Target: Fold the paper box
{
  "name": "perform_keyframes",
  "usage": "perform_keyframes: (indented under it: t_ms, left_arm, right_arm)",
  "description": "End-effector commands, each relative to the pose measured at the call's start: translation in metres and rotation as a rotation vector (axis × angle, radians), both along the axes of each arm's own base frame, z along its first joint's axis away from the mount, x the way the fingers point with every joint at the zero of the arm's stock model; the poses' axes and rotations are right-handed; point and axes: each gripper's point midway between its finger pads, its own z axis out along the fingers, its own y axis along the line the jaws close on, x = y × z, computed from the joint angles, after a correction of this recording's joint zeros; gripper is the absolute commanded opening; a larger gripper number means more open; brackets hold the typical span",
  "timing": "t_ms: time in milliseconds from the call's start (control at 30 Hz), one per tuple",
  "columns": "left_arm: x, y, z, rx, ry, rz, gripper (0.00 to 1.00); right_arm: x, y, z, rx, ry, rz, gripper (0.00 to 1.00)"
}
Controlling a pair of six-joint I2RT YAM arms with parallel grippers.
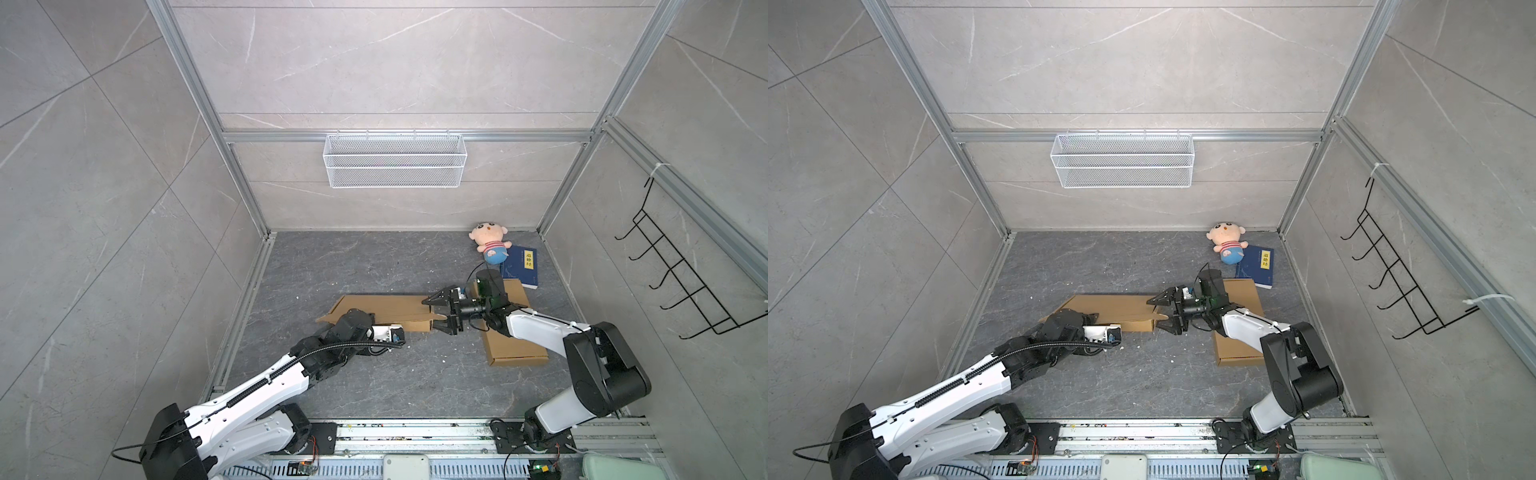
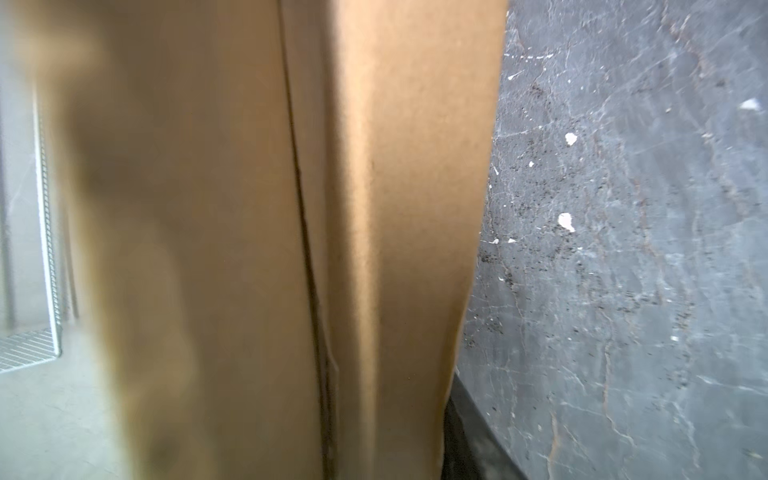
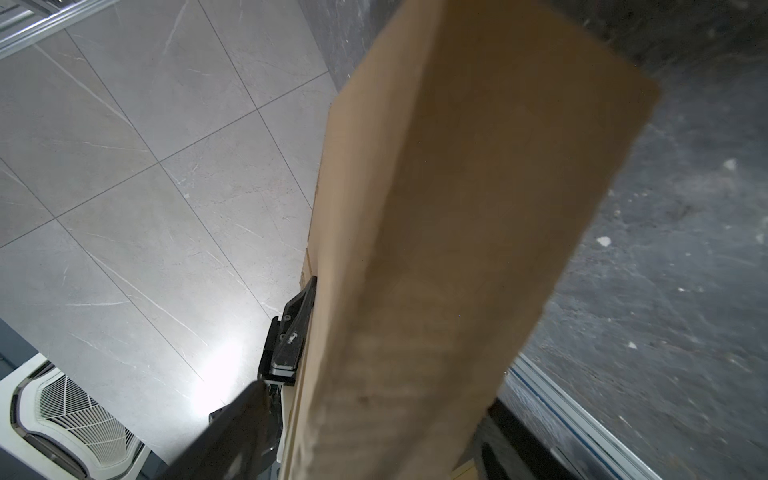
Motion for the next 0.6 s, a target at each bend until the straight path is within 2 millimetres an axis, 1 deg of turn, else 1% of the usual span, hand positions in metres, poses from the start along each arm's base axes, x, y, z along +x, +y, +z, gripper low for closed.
perform_keyframes:
  t_ms: [0, 67, 200, 300, 400, 500, 567]
  left_arm:
    - [-0.01, 0.003, 0.007, -0.036, 0.116, 0.043, 0.37]
    - [-0.018, 0.002, 0.004, -0.023, 0.189, 0.042, 0.37]
    - [-0.032, 0.001, 0.005, -0.015, 0.357, 0.058, 0.36]
    - [-0.044, 0.001, 0.004, -0.011, 0.507, 0.075, 0.36]
    - [-0.045, 0.001, 0.003, -0.033, 0.629, 0.098, 0.35]
    - [-0.04, -0.005, 0.001, -0.056, 0.716, 0.109, 0.35]
    - [-0.038, -0.008, -0.002, -0.046, 0.772, 0.113, 0.35]
  right_arm:
    - [0.005, -0.011, 0.013, -0.024, -0.078, -0.024, 0.78]
    - [0.005, -0.018, 0.016, -0.044, -0.107, -0.034, 0.79]
    - [0.008, -0.034, 0.019, -0.085, -0.175, -0.048, 0.8]
    - [0.016, -0.058, 0.019, -0.134, -0.26, -0.088, 0.8]
    - [0.021, -0.078, 0.021, -0.172, -0.365, -0.123, 0.8]
    - [0.017, -0.086, 0.016, -0.241, -0.466, -0.13, 0.8]
    - [0.014, -0.088, 0.012, -0.248, -0.519, -0.15, 0.8]
